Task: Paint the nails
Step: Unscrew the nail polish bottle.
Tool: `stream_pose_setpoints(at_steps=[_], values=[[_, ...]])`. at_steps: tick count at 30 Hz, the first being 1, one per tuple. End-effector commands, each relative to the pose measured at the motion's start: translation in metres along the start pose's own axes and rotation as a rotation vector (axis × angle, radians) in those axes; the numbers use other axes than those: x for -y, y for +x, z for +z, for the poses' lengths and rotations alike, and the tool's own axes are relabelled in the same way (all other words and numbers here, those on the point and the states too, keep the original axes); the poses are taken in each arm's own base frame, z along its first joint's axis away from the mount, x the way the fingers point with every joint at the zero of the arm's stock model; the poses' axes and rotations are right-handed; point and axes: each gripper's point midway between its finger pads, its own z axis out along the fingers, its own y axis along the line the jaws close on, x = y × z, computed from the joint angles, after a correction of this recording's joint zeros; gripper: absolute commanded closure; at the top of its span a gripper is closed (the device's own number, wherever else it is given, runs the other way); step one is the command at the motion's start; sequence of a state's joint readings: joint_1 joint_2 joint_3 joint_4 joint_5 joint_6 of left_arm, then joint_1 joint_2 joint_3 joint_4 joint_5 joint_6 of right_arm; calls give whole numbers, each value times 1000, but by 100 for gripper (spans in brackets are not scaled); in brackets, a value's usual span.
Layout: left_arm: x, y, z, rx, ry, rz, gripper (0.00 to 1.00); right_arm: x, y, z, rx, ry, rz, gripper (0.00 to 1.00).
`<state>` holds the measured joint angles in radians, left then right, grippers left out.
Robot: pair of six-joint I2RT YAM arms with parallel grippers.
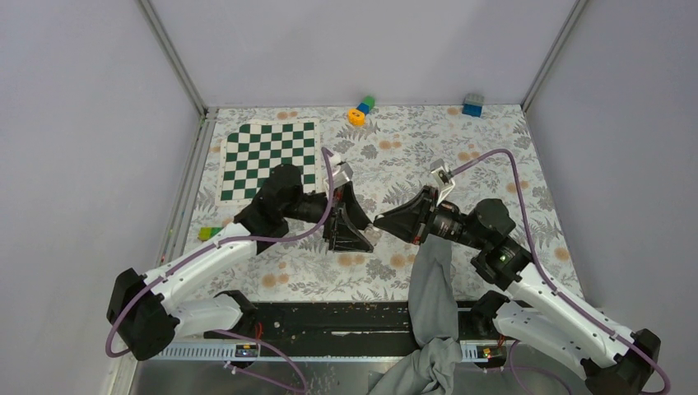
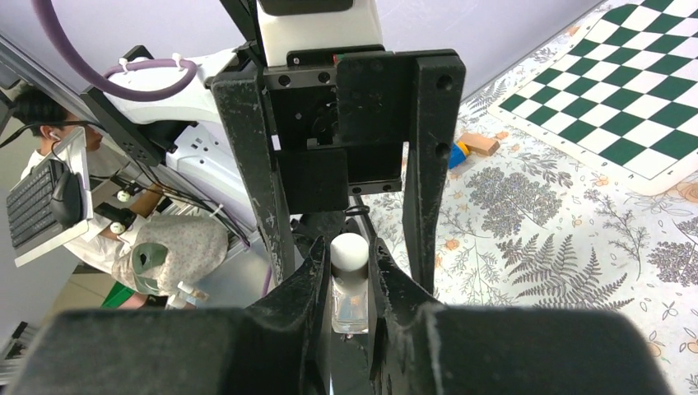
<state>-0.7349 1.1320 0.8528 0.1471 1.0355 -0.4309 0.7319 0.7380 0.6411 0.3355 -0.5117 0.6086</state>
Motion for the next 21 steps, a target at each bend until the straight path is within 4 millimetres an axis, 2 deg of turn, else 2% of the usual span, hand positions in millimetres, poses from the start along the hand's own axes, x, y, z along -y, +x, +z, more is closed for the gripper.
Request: stream_pose_setpoints(at_steps=[1,4,9,11,14,21], values=[[22,-30,-6,103,77,82,35,-8,-12,4,57,-35,-15,100],[22,-32,-7,118,82,72,43,-6,-10,6,47,-32,-7,100],[19,-29,-5,107,82,49,46,-4,-12,7,60,-27,-7,100],[17,-27,-5,102,80,43,46,-4,-13,7,66,-26,-8,100],[14,-25,-4,89,75,33,41,-4,-14,6,71,-25,-12,100],[6,-21,-1,65,61,2,43,-4,-15,5,76,-18,-22,100]])
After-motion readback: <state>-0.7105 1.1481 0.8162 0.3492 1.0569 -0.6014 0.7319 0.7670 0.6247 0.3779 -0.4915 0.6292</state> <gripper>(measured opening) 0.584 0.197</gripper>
